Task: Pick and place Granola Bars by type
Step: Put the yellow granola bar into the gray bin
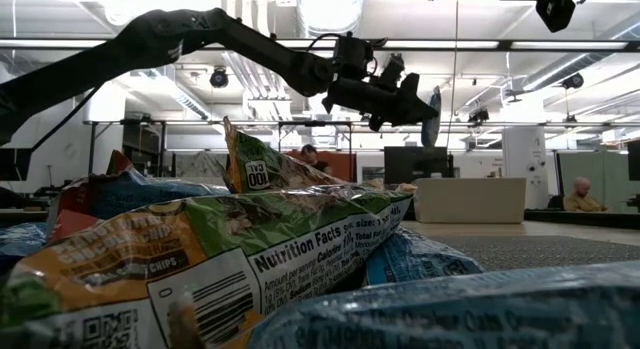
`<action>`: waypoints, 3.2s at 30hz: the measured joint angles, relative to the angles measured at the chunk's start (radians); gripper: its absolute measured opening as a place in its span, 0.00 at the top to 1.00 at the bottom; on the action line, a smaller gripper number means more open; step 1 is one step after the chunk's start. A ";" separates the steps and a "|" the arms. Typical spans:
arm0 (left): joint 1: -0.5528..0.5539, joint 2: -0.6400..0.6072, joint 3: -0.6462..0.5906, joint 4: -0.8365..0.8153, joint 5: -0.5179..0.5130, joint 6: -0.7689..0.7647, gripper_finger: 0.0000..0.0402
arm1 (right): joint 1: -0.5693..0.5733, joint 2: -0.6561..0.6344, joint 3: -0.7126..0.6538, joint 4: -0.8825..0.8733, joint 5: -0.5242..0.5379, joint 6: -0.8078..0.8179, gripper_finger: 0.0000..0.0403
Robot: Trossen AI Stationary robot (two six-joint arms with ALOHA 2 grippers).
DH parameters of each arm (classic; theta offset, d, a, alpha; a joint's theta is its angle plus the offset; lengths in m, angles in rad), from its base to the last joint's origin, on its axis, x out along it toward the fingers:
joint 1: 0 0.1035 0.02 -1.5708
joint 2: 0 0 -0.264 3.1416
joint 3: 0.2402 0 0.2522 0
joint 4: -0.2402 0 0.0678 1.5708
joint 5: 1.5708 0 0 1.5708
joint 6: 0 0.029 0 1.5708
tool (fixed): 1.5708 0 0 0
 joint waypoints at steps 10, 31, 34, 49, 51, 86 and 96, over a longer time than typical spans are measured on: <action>0.000 0.000 -0.002 -0.001 0.000 0.004 0.76 | 0.000 0.000 0.000 0.000 0.000 0.000 0.98; 0.000 0.000 -0.007 0.004 -0.059 -0.062 0.76 | 0.000 0.000 0.000 0.000 -0.020 0.016 0.98; 0.000 0.000 0.009 0.012 -0.043 -0.015 0.77 | 0.000 0.000 0.000 0.000 -0.021 0.014 0.98; 0.001 -0.001 0.023 0.012 0.010 -0.038 0.92 | 0.000 0.000 0.000 0.000 -0.021 0.008 0.98; 0.001 -0.001 0.023 0.032 0.019 -0.038 0.88 | 0.000 0.000 0.000 0.000 -0.021 0.008 0.98; -0.008 0.000 0.024 0.024 -0.084 -0.041 0.53 | 0.000 0.000 0.000 0.000 -0.022 0.007 0.98; -0.011 -0.007 0.028 0.019 -0.044 -0.037 0.53 | 0.000 0.000 -0.005 -0.002 -0.021 0.004 0.98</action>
